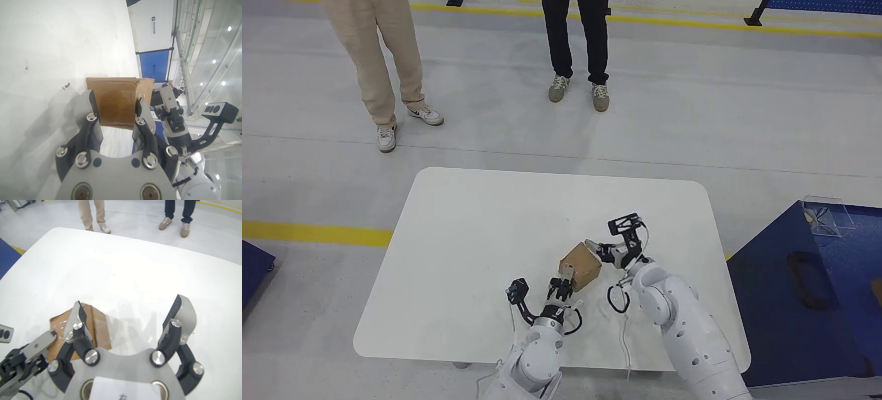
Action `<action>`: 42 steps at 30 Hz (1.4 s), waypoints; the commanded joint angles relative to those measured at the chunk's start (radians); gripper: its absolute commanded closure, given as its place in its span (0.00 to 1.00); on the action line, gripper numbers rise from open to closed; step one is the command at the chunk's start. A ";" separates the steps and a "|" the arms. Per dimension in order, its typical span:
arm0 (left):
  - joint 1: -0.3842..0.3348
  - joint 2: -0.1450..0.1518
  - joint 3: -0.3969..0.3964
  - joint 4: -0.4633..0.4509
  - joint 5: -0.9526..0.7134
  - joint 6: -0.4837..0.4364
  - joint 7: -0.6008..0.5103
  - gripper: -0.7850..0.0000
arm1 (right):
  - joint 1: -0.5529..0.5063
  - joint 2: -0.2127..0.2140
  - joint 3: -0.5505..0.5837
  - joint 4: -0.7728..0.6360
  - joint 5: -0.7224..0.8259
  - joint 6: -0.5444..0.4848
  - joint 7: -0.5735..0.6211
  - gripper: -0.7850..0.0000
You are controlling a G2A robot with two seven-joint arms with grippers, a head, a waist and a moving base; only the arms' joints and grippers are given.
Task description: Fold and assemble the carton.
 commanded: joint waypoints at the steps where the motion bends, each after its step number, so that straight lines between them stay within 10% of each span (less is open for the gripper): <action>1: 0.001 0.000 0.000 -0.002 0.001 -0.001 0.000 0.55 | -0.008 0.003 -0.006 -0.008 -0.029 -0.016 0.014 0.00; 10: 0.015 0.003 -0.006 -0.027 0.015 -0.017 0.012 0.51 | 0.038 -0.009 -0.044 0.062 -0.038 0.076 0.079 0.00; 13: 0.032 0.008 -0.012 -0.058 0.062 -0.050 0.062 0.00 | 0.036 -0.009 -0.041 0.052 -0.029 0.064 0.046 0.00; 20: 0.067 0.029 -0.010 -0.118 0.300 -0.234 0.201 0.00 | 0.023 0.000 0.003 0.009 -0.019 0.071 0.020 0.00; 29: 0.066 0.033 -0.012 -0.119 0.322 -0.239 0.181 0.00 | 0.146 -0.017 -0.048 0.173 -0.016 0.111 0.106 0.00; 42: 0.079 0.151 -0.132 -0.187 1.229 -0.245 0.094 0.00 | 0.311 -0.079 -0.223 0.383 -0.020 0.032 0.061 0.00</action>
